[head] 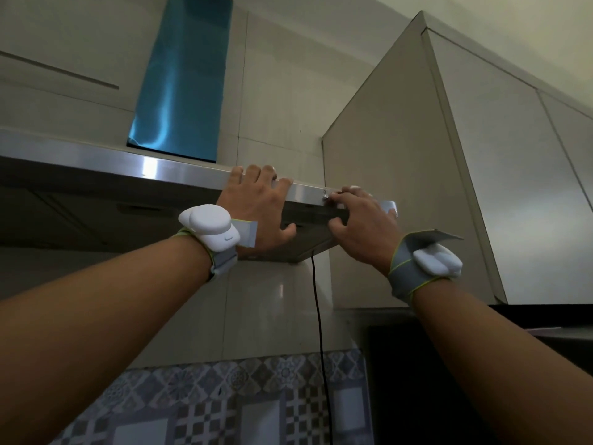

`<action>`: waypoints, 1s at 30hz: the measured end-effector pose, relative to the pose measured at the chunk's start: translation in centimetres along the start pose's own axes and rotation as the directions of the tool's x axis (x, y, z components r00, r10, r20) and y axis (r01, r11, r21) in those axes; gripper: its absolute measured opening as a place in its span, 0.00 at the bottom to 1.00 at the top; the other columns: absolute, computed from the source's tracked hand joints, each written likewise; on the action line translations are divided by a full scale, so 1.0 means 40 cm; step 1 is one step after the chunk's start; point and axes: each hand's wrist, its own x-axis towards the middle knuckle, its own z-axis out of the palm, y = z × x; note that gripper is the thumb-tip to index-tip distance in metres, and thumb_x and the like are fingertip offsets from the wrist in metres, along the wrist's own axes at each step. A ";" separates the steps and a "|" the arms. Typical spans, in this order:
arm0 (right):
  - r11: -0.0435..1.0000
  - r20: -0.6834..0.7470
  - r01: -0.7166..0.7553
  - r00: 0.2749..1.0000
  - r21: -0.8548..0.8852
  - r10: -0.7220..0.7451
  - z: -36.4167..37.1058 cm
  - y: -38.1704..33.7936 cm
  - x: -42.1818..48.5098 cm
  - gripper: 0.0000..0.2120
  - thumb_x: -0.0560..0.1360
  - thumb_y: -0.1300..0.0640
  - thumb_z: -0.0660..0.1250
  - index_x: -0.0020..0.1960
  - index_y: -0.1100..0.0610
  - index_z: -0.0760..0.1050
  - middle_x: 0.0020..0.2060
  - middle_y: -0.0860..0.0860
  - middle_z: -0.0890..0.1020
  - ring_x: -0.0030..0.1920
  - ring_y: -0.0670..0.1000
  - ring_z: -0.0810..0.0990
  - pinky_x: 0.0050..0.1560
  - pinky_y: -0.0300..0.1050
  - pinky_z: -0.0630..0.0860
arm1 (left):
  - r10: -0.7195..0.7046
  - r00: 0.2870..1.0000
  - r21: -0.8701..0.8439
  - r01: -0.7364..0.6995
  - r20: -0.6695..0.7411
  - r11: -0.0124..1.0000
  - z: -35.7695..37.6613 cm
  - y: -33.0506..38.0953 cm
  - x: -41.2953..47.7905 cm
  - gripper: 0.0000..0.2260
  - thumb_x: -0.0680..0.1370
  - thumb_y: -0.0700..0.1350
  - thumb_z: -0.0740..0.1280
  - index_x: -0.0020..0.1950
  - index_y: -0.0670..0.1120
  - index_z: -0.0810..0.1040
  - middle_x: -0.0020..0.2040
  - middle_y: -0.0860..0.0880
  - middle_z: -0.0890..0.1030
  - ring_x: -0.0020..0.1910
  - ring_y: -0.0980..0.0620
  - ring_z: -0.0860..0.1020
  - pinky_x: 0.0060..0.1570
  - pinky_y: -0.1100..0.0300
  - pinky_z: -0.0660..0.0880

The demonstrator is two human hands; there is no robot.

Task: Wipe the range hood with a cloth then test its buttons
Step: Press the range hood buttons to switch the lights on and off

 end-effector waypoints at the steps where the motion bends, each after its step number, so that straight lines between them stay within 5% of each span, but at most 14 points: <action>1: 1.000 -0.002 0.008 1.000 0.028 -0.008 0.000 0.004 0.008 0.23 0.73 0.48 0.63 0.68 0.45 0.69 0.71 0.47 0.68 0.71 0.52 0.67 0.68 0.71 0.57 | -0.006 1.000 0.016 0.006 0.000 1.000 0.004 0.000 0.005 0.36 0.72 0.67 0.60 0.74 0.47 0.62 0.70 0.42 0.67 0.69 0.40 0.66 0.69 0.43 0.63; 6: 0.999 0.031 0.039 0.999 0.007 -0.040 0.041 0.014 0.043 0.36 0.68 0.42 0.69 0.73 0.49 0.61 0.70 0.49 0.67 0.72 0.53 0.64 0.69 0.73 0.55 | -0.053 0.997 0.008 0.053 -0.050 0.999 0.021 0.016 0.029 0.33 0.70 0.66 0.62 0.67 0.44 0.68 0.64 0.42 0.72 0.63 0.41 0.70 0.65 0.45 0.65; 15: 0.999 -0.278 -0.040 0.960 -0.027 0.031 0.123 0.006 0.054 0.22 0.71 0.49 0.69 0.63 0.46 0.68 0.62 0.45 0.73 0.68 0.50 0.68 0.67 0.71 0.53 | -0.132 0.971 -0.004 0.134 -0.202 0.991 0.059 0.044 0.037 0.28 0.70 0.65 0.63 0.60 0.45 0.70 0.56 0.43 0.76 0.56 0.42 0.74 0.61 0.46 0.67; 30: 0.992 -0.349 -0.010 0.936 -0.123 -0.034 0.138 0.032 0.077 0.18 0.70 0.47 0.68 0.58 0.47 0.69 0.56 0.46 0.75 0.60 0.52 0.73 0.58 0.61 0.62 | -0.199 0.923 -0.033 0.200 -0.329 0.979 0.090 0.048 0.054 0.27 0.73 0.64 0.67 0.58 0.43 0.71 0.55 0.41 0.76 0.55 0.41 0.73 0.58 0.47 0.67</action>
